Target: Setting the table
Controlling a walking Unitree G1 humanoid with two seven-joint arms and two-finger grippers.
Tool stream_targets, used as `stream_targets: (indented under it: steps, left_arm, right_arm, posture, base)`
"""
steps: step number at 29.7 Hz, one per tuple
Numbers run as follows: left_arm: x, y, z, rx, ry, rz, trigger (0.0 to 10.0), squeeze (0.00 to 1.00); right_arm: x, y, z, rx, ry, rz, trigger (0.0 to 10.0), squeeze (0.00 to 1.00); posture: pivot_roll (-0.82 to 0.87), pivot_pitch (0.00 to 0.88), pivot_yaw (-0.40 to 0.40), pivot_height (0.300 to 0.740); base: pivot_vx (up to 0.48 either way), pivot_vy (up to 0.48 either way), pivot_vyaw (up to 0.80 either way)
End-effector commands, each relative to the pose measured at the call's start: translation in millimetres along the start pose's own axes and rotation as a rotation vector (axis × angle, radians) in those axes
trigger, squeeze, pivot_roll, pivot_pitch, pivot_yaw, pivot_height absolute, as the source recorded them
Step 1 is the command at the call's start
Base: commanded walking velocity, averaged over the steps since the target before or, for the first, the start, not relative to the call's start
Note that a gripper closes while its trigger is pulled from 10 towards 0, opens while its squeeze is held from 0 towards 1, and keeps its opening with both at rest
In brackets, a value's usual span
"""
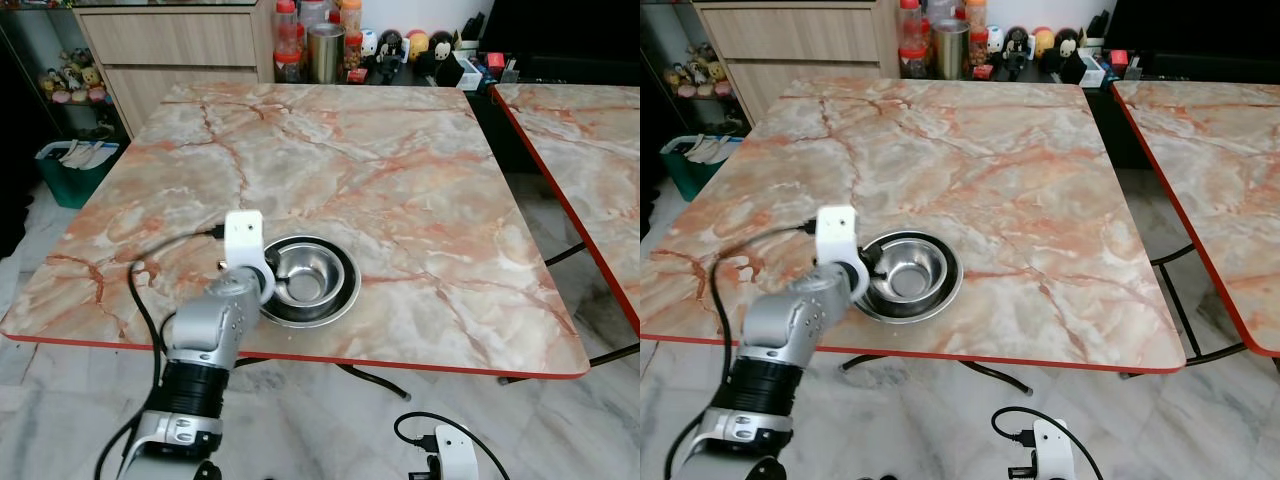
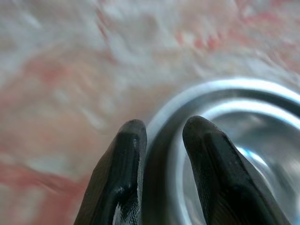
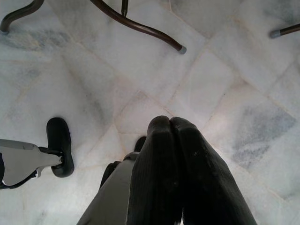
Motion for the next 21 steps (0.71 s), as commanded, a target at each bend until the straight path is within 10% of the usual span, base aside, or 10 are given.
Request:
stream_targets:
  steps: [1,12,13,21]
  left_arm:
    - [15,-3.2,-5.7,-0.005,0.048,-0.062,10.0,0.00]
    - [39,-12.1,-24.3,-0.111,0.036,-0.193,10.0,0.00]
    - [53,-16.0,-19.8,-0.103,0.067,-0.337,10.0,0.00]
    - [48,-20.0,30.8,0.064,0.125,-0.525,10.0,0.00]
  right_arm:
    - [-3,-0.4,-0.7,0.001,0.010,0.012,10.0,0.00]
    - [-1,0.1,-0.4,0.004,0.004,0.011,10.0,0.00]
    - [-1,0.1,-0.2,0.006,0.002,0.009,10.0,0.00]
    - [2,0.1,-1.3,0.003,0.012,-0.011,10.0,0.00]
  posture:
    - [0.01,0.079,-0.011,0.740]
    - [0.01,0.066,-0.012,0.740]
    - [0.01,0.058,-0.009,0.740]
    - [0.00,0.041,-0.006,0.740]
  base:
    - [0.000,0.000,0.00]
    - [0.000,0.000,0.00]
    - [0.000,0.000,0.00]
    - [0.000,0.000,0.00]
Point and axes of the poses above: a point about 5 cm out from each wrist's last joint towards the gripper, its own y axis pointing out of the wrist towards the gripper, its own x axis along the axis of the wrist's last joint, z = x × y, the point moved 4 cm from there along y, pointing out of the wrist towards the gripper, and after that the axes turned 6 degrees about -y, right-handed, at the moved point
